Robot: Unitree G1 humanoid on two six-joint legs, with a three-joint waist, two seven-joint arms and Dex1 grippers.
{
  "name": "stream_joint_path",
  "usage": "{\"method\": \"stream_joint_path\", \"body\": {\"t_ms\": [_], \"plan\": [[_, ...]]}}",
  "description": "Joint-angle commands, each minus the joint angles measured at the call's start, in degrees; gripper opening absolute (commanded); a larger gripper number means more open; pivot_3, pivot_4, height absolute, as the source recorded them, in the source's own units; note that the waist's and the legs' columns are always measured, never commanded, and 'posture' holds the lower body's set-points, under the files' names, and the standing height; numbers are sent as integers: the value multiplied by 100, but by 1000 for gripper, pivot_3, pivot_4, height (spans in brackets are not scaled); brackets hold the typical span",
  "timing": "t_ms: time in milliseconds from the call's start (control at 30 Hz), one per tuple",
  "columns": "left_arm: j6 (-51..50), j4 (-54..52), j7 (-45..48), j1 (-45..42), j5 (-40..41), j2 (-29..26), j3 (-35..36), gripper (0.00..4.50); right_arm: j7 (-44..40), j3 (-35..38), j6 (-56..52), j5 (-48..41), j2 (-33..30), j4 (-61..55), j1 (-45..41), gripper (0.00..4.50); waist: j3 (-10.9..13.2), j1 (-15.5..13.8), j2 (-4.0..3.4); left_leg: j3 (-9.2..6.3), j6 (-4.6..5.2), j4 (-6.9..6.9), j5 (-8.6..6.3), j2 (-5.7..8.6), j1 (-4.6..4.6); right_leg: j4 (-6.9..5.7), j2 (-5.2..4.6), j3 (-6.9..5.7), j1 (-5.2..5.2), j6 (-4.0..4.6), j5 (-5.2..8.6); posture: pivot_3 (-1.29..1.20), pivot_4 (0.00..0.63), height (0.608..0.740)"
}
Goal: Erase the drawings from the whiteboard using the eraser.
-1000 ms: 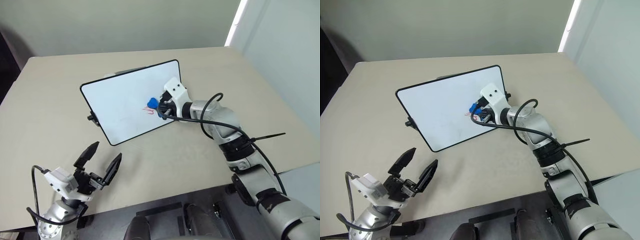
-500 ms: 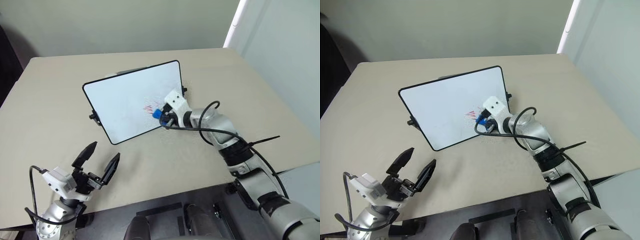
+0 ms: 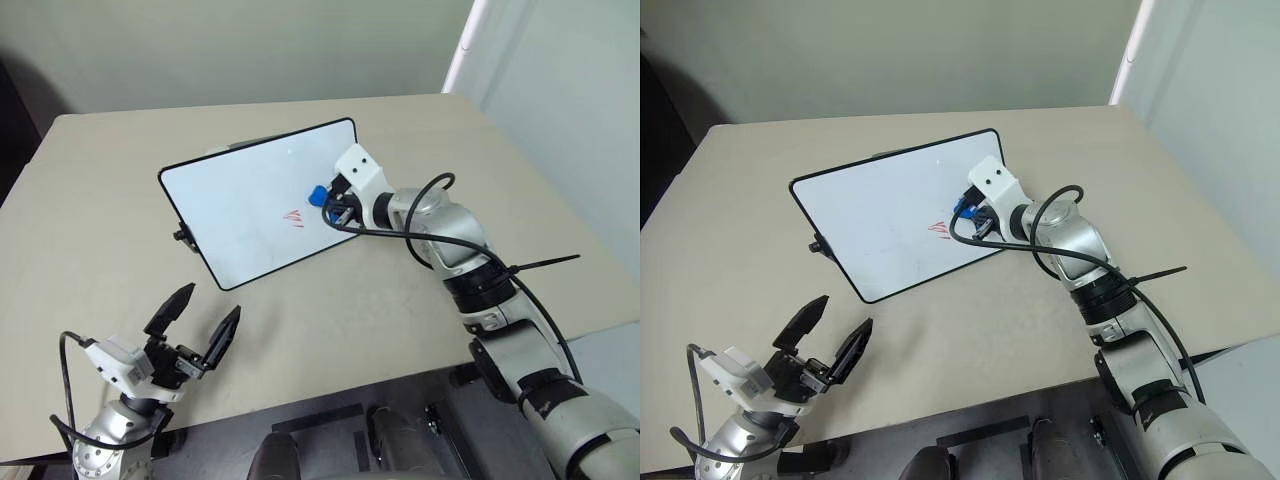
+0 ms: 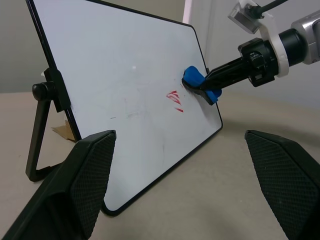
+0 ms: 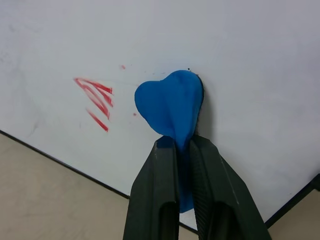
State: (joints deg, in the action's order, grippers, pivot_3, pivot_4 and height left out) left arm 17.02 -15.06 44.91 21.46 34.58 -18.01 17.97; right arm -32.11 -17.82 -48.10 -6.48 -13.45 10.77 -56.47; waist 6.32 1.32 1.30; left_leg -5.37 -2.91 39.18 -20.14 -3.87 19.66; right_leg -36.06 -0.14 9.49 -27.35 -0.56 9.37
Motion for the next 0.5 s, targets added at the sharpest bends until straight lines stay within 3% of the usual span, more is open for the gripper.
{"method": "stream_joint_path", "body": {"t_ms": [33, 300, 500], "plan": [[11, -147, 2, 26, 57, 8, 32, 4500, 108, 244, 31, 22, 54, -196, -222, 180, 0, 0, 0, -1, -1, 0, 0, 0, 2, 0, 0, 0, -1, 0, 0, 0, 150, 740], [6, -116, 8, 26, 89, -11, 80, 4500, -480, -545, -356, 46, -181, -593, 443, 180, -2, -3, 3, -2, -3, 1, 2, 0, 4, 3, 0, -1, 2, 0, 0, 0, 150, 740], [13, -83, 21, 22, 94, -18, 97, 4500, -377, -378, -241, 110, -100, -401, 241, 180, -1, -1, 2, -5, -12, 9, 6, 0, 24, 4, 0, -1, -14, -4, -2, 0, 150, 740]]}}
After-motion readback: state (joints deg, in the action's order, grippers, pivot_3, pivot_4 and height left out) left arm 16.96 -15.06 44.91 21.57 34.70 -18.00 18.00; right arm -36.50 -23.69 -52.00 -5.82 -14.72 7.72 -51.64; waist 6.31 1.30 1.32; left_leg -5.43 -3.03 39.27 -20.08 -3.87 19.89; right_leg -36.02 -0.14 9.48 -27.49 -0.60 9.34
